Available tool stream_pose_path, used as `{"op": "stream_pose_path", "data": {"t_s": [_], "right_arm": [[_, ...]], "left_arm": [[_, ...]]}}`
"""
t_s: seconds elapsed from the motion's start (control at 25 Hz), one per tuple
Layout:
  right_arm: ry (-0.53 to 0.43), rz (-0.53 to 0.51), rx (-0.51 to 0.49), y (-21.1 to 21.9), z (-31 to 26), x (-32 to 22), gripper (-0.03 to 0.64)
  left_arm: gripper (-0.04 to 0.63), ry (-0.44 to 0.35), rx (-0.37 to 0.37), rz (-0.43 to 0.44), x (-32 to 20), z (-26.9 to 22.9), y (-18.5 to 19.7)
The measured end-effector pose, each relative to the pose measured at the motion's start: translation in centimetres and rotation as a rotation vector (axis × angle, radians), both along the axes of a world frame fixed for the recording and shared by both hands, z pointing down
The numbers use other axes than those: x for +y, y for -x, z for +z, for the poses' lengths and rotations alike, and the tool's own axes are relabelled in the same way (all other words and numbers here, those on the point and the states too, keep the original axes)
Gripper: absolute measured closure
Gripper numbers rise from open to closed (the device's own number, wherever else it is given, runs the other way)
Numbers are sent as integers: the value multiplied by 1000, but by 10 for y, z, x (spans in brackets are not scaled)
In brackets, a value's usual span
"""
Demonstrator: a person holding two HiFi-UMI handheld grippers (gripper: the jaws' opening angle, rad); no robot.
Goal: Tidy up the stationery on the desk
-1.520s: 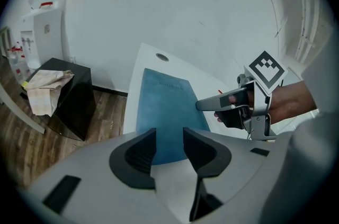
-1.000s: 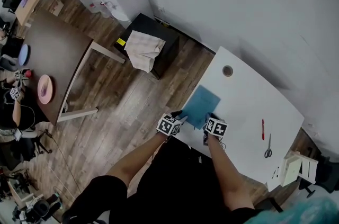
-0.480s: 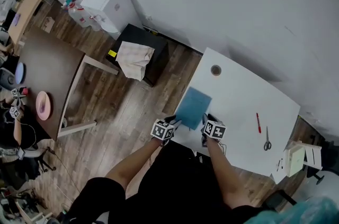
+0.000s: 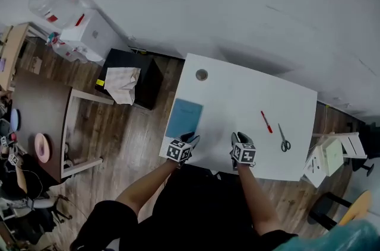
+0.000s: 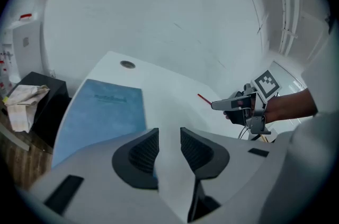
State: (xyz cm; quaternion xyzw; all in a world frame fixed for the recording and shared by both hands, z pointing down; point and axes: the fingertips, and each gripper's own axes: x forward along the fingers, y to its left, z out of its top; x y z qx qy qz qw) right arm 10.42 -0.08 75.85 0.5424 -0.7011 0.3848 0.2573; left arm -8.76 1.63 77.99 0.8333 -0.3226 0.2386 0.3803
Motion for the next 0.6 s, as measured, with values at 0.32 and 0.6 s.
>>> {"op": "stream_pose_path", "data": {"t_s": [0.32,0.6], "right_arm": [[-40,10,15,-130,1,2,525],[-45,-98,30,-179,17,-26,525]], "left_arm": [[578,-38,96,-18,-1,-27,-132],[581,-30,27,-73,-1,-19,-189]]}}
